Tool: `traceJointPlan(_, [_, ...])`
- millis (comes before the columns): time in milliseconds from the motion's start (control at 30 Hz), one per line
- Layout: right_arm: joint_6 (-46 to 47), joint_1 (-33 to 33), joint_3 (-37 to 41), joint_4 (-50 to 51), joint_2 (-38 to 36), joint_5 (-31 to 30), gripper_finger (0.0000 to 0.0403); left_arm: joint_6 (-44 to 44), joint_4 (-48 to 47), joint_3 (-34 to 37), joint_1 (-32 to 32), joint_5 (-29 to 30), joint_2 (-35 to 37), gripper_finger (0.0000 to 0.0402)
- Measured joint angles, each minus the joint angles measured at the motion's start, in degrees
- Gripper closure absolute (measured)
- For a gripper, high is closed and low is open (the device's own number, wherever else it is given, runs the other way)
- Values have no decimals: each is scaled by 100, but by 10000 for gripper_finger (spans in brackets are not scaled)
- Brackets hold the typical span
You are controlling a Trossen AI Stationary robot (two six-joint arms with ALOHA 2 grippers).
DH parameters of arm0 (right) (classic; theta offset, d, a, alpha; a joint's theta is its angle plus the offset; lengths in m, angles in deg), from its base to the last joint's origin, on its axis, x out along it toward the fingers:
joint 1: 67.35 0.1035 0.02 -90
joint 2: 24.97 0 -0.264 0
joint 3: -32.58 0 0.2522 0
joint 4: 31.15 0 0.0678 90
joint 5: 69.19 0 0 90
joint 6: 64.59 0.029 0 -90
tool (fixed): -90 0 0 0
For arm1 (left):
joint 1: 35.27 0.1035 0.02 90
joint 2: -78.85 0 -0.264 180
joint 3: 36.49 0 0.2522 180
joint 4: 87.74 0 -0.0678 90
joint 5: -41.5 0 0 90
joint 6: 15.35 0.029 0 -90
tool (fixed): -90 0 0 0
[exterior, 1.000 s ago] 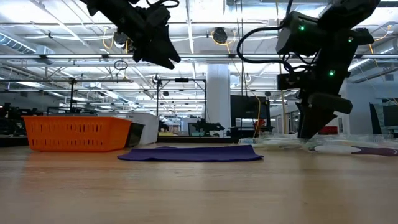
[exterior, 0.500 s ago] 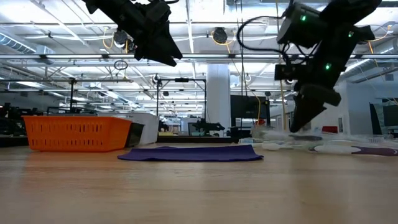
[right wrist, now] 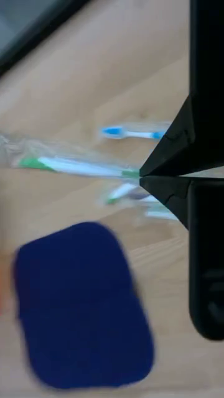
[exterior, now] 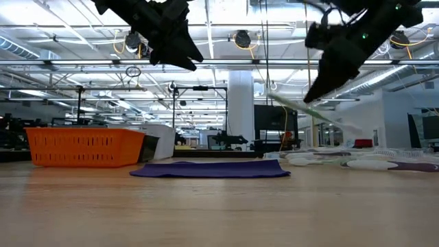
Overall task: Pick & Place Toothbrushes
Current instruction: Put the green toothbrush into the white bin
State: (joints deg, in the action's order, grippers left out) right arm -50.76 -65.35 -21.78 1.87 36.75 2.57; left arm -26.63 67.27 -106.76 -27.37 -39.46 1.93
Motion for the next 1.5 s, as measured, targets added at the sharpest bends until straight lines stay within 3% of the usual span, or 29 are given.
traceJointPlan(467, [-1070, 0, -2, -2132, -539, 3, 403, 197, 1546, 6, -402, -21, -526, 190])
traceJointPlan(900, [-1691, 189, -4, -3960, -397, 35, 403, 409, 4503, 4, -619, -192, -1650, 190])
traceJointPlan(1200, [-1805, 299, -2, -4220, -282, 24, 403, 363, 5935, 2, -620, -827, -2282, 190])
traceJointPlan(1500, [-1776, 299, 0, -4445, -105, 31, 403, 362, 6414, -1, -634, -899, -2415, 197])
